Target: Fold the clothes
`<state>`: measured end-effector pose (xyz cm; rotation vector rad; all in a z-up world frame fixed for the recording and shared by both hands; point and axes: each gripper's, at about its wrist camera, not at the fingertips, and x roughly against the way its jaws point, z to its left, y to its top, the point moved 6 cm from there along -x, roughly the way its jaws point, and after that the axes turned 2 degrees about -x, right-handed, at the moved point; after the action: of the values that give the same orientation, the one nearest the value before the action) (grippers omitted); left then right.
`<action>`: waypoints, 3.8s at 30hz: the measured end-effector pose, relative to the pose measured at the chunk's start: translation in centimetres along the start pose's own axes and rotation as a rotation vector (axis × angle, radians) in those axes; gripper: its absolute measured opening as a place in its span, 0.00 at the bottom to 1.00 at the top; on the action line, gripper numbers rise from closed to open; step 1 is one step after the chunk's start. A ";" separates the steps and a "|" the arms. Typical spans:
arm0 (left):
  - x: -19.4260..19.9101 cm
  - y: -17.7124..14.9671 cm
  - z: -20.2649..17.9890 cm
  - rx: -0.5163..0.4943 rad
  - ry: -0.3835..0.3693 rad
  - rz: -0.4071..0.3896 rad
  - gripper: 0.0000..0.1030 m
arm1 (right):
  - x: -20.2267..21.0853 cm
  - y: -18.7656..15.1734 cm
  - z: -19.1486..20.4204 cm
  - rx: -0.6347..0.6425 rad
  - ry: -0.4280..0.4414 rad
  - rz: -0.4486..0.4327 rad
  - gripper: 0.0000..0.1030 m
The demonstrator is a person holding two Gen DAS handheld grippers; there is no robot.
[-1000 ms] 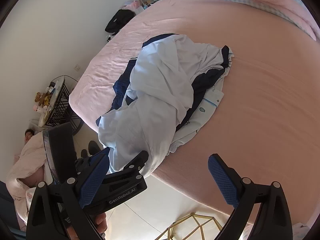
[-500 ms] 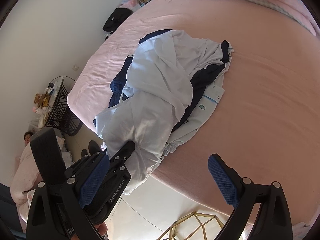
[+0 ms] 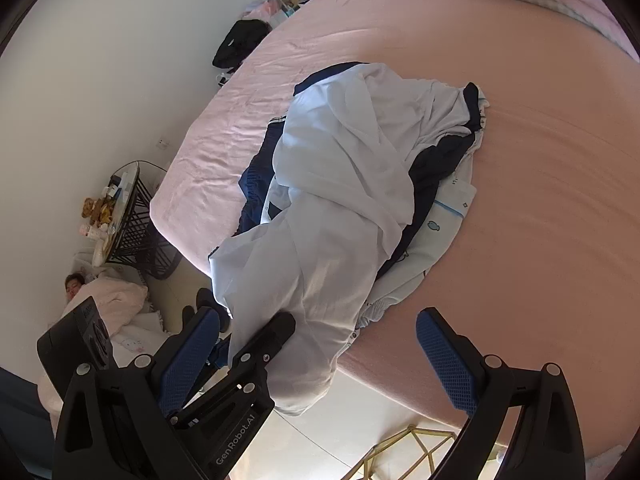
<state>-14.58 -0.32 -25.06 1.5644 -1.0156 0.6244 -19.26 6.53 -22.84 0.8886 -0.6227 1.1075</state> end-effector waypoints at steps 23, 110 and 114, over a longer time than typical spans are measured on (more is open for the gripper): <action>1.4 -0.7 -0.2 0.082 -0.102 0.004 0.15 | -7.5 0.1 0.4 -0.217 0.106 0.176 0.66; -1.4 -0.9 -1.0 0.092 -0.089 0.089 0.22 | -4.7 -0.4 -7.0 -0.234 0.084 0.034 0.65; -2.0 -1.6 -1.7 0.072 -0.096 0.120 0.22 | -5.6 -0.4 -7.3 -0.257 0.100 0.063 0.65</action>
<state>-14.02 1.88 -27.13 1.6174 -1.1772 0.6803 -20.76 9.96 -31.24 0.5928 -0.6957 1.0927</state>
